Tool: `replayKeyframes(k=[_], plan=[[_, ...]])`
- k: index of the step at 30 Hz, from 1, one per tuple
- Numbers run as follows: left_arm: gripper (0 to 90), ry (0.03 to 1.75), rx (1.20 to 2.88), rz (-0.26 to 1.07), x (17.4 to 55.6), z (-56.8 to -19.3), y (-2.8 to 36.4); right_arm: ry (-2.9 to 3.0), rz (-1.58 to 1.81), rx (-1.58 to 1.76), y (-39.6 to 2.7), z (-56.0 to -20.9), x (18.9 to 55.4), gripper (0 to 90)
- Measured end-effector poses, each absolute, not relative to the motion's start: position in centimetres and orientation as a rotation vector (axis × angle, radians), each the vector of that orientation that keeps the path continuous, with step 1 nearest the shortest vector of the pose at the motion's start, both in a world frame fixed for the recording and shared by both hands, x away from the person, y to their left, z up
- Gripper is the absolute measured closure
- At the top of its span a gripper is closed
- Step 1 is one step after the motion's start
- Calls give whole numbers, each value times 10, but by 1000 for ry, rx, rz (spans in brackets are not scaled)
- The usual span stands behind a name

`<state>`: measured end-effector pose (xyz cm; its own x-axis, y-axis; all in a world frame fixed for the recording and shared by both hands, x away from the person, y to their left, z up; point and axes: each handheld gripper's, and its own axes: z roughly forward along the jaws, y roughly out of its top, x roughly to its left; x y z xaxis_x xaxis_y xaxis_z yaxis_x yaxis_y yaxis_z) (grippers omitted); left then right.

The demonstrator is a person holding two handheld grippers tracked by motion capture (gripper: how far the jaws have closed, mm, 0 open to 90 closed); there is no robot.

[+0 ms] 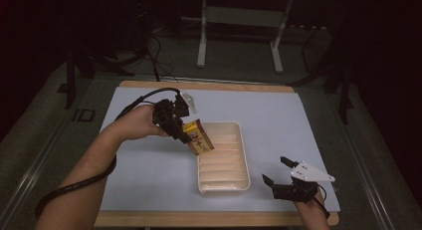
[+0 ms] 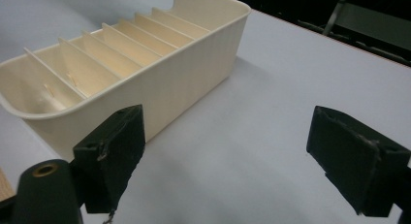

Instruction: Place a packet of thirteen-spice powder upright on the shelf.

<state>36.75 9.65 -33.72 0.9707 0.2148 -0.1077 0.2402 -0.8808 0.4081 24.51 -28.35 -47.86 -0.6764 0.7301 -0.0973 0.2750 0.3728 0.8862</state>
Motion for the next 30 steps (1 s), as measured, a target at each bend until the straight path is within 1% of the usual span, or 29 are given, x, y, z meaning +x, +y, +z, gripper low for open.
replayKeyframes(k=[2, 3, 4, 12, 14, 15, 19, 20, 22, 23, 30], plan=[[676, 299, 2678, -72, 366, -338, 91, 2158, 1256, 868, -283, -479, 245, 139], [676, 292, 2676, -93, 367, -338, 89, 2159, 1256, 866, -283, -479, 245, 139], [676, 283, 2669, -71, 366, -339, 87, 2161, 1255, 866, -283, -479, 245, 139], [676, 249, 2638, -46, 364, -351, 78, 2162, 1260, 865, -283, -479, 246, 139], [676, 237, 2629, -68, 364, -355, 76, 2164, 1259, 865, -283, -479, 245, 139], [676, 230, 2625, -49, 363, -356, 74, 2164, 1259, 864, -283, -479, 245, 139], [676, 198, 2612, -65, 361, -363, 69, 2164, 1260, 864, -283, -479, 245, 139], [676, 186, 2607, -38, 360, -365, 67, 2164, 1261, 865, -283, -479, 245, 139], [676, 189, 2602, -65, 361, -368, 66, 2165, 1260, 864, -283, -479, 245, 139], [676, 186, 2602, -43, 361, -370, 65, 2166, 1260, 864, -283, -479, 245, 139], [676, 189, 2625, -62, 364, -380, 60, 2169, 1259, 861, -283, -479, 246, 139]])
